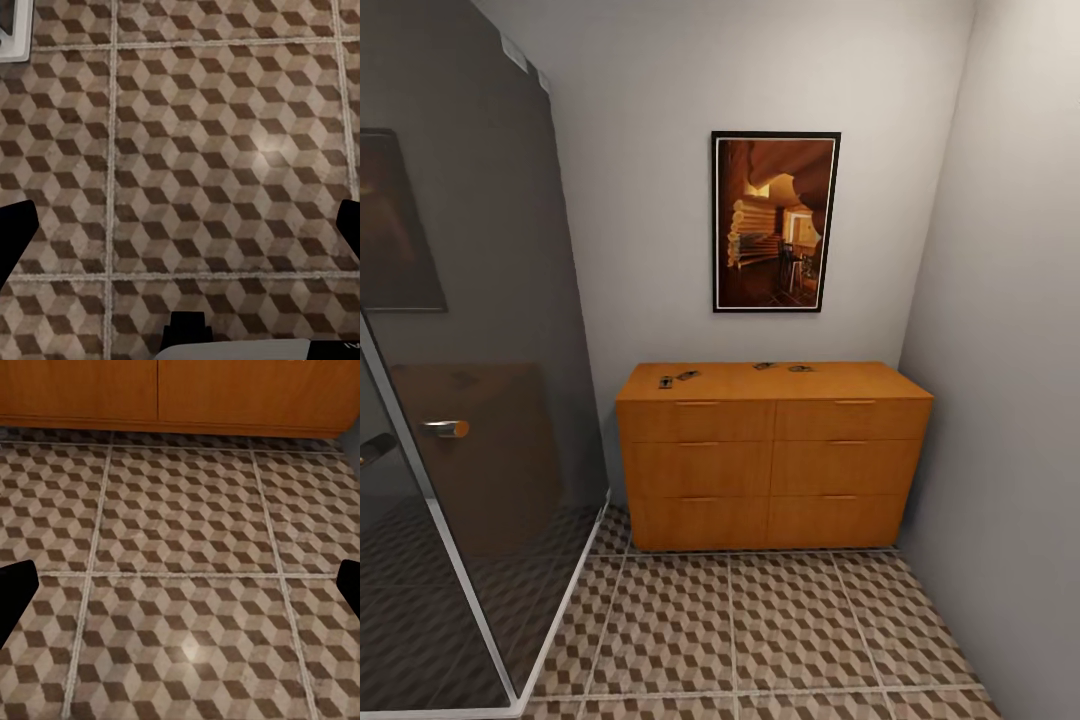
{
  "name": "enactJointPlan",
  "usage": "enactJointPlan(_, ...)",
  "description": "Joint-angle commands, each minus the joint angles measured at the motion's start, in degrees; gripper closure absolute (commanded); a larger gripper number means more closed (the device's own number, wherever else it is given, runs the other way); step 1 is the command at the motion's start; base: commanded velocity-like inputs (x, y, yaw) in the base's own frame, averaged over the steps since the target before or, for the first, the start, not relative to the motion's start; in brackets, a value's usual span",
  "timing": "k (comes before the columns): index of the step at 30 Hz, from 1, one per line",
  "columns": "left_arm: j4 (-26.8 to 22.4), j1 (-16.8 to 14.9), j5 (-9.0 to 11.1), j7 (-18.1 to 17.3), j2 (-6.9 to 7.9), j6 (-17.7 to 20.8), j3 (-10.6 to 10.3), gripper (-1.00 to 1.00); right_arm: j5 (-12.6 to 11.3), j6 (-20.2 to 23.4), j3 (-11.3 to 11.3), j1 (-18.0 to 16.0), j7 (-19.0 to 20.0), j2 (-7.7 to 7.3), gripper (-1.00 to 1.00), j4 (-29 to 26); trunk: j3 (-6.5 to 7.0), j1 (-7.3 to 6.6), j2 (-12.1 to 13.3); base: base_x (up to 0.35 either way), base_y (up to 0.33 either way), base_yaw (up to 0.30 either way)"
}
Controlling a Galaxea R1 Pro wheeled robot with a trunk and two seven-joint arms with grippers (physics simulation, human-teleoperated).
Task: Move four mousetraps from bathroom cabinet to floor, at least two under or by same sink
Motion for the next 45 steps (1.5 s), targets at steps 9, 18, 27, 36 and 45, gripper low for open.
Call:
enactJointPlan(9, 0.0, 0.0, 0.0, 0.0, 0.00, -0.1, 0.0, -1.00, 0.5, -0.1, 0.1, 0.0, -0.5, 0.02, -1.00, 0.4, -0.05, 0.00, 0.0, 0.000, 0.000, 0.000)
enactJointPlan(18, 0.0, 0.0, 0.0, 0.0, 0.00, -0.1, 0.0, -1.00, 0.5, -0.1, 0.1, 0.0, -0.4, 0.03, -1.00, 0.5, -0.05, 0.00, 0.0, 0.000, 0.000, 0.000)
enactJointPlan(27, 0.0, 0.0, 0.0, 0.0, 0.00, -0.1, 0.0, -1.00, 0.5, -0.1, 0.1, 0.0, -0.4, 0.03, -1.00, 0.5, -0.05, 0.00, 0.0, 0.000, 0.000, 0.000)
enactJointPlan(36, 0.0, 0.0, 0.0, 0.0, 0.00, -0.1, 0.0, -1.00, 0.5, -0.1, 0.1, 0.0, -0.4, 0.03, -1.00, 0.5, -0.05, 0.00, 0.0, 0.000, 0.000, 0.000)
enactJointPlan(45, 0.0, 0.0, 0.0, 0.0, 0.00, -0.1, 0.0, -1.00, 0.5, -0.1, 0.1, 0.0, -0.4, 0.03, -1.00, 0.5, -0.05, 0.00, 0.0, 0.000, 0.000, 0.000)
